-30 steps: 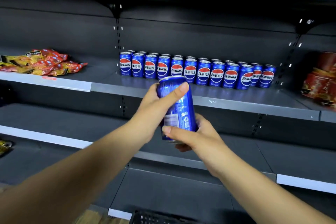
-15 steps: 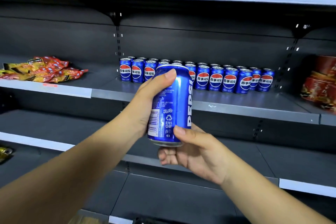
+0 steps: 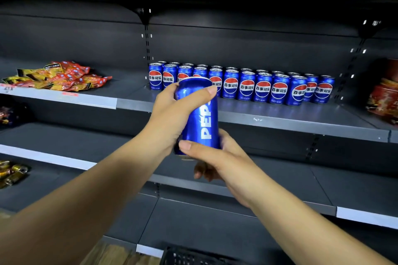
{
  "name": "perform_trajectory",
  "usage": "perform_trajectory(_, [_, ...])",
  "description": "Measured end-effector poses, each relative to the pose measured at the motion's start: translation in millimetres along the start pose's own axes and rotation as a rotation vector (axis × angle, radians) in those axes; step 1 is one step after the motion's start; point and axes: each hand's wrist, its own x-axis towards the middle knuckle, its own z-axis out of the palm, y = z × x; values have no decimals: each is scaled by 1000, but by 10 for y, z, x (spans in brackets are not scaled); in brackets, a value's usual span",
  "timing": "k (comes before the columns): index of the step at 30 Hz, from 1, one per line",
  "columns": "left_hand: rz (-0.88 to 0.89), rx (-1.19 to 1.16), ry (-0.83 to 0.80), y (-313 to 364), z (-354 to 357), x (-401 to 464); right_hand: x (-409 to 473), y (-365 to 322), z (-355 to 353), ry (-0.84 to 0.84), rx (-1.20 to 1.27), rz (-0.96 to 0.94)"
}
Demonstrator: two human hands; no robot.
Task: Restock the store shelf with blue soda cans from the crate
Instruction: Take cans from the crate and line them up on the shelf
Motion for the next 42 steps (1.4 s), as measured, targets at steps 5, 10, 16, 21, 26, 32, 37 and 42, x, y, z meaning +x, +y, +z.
perform_trajectory(5, [-64,-106,-66,-34,-76,-43,-2,117,-105,-377,362,50])
perform_trajectory(10, [-111,-131,-194,-52,-93,-90,-64,113,-89,-237,221,-3])
perform_trajectory(16, [-51,-54,-97,-15,10,-127,-113,19,-20,47,-93,-56])
perform_trajectory(21, [-3,-74,-58,-7,-6,-146,-146,3,-9,-55,-102,-58])
perform_trajectory(26, [-136,-195,-175,-5,-90,-152,-167,-19,-75,-280,142,-22])
perform_trajectory(32, [-147,-242,-227,-59,-102,-184,-214,-62,-19,-156,-34,-57])
perform_trajectory(37, [-42,-198,-153,-86,-75,-197,-180,-74,41,43,-163,-112])
perform_trajectory(42, [-138,-264,-63,-172,-180,-141,-150,-36,40,-21,-280,-8])
